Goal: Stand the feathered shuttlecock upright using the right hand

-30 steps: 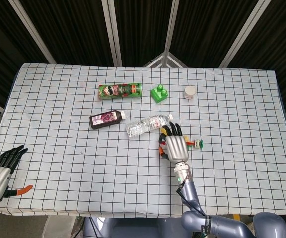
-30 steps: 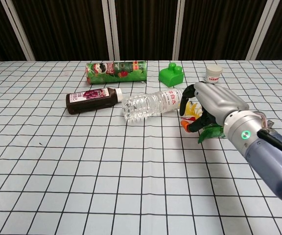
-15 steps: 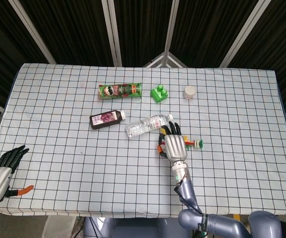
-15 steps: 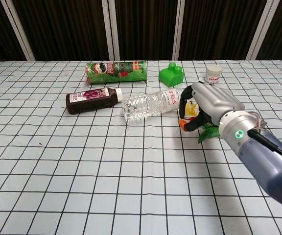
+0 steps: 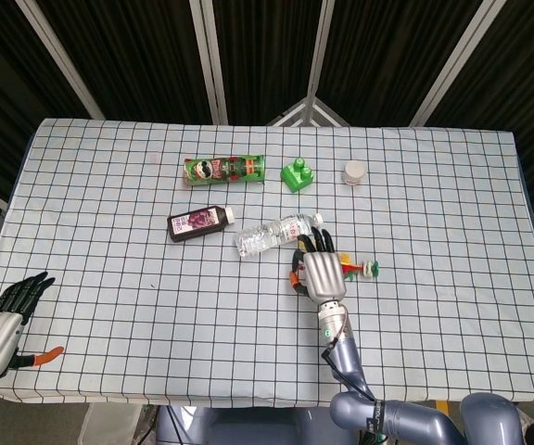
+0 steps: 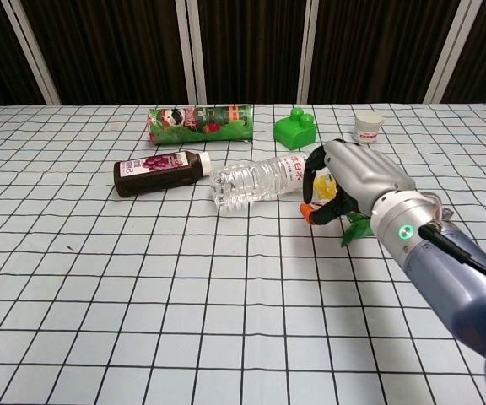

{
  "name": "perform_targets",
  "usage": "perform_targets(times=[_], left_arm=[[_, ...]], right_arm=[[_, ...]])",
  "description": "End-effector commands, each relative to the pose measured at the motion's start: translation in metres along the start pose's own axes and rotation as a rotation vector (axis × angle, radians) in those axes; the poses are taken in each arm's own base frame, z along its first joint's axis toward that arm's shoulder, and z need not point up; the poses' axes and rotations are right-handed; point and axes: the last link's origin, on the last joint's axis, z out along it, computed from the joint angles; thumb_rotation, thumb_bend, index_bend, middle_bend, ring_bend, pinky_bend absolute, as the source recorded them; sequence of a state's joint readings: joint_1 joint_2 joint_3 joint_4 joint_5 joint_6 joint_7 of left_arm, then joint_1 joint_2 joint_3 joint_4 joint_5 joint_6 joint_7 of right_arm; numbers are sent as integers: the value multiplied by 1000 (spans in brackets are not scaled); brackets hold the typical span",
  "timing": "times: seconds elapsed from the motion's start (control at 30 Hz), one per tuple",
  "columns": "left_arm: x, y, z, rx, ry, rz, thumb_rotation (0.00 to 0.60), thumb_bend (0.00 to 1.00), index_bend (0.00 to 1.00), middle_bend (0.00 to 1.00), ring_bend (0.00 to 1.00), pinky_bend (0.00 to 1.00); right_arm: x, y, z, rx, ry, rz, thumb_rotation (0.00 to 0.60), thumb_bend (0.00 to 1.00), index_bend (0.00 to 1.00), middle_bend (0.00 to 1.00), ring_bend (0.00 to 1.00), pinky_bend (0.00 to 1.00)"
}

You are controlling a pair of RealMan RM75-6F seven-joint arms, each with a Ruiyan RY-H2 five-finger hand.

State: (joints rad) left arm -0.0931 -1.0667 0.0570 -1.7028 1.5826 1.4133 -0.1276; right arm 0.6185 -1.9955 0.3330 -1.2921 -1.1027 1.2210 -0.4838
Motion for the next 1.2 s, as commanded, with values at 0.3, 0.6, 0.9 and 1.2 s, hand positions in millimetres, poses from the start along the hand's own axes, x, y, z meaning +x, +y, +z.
perform_targets(times=[0.3, 0.6, 0.9, 1.2], left_arm=[[0, 0, 1, 4, -4, -1, 600, 0, 0, 0, 0, 0], [0, 0, 0, 6, -9, -5, 600, 0, 0, 0, 0, 0], [0, 0, 0, 11, -14, -8, 600, 0, 0, 0, 0, 0], [-1, 0, 0, 13, -20, -5, 600, 0, 0, 0, 0, 0]], right_arm=[[0, 3, 5, -11, -4, -18, 600, 442, 551, 231, 0, 0], [-3, 5, 1, -13, -19, -37, 600, 442, 523, 231, 0, 0], [-2, 18, 3, -46, -20, -38, 600, 499, 621, 231, 0, 0], [6, 8, -2, -4, -12, 0, 600, 555, 670, 237, 0, 0]])
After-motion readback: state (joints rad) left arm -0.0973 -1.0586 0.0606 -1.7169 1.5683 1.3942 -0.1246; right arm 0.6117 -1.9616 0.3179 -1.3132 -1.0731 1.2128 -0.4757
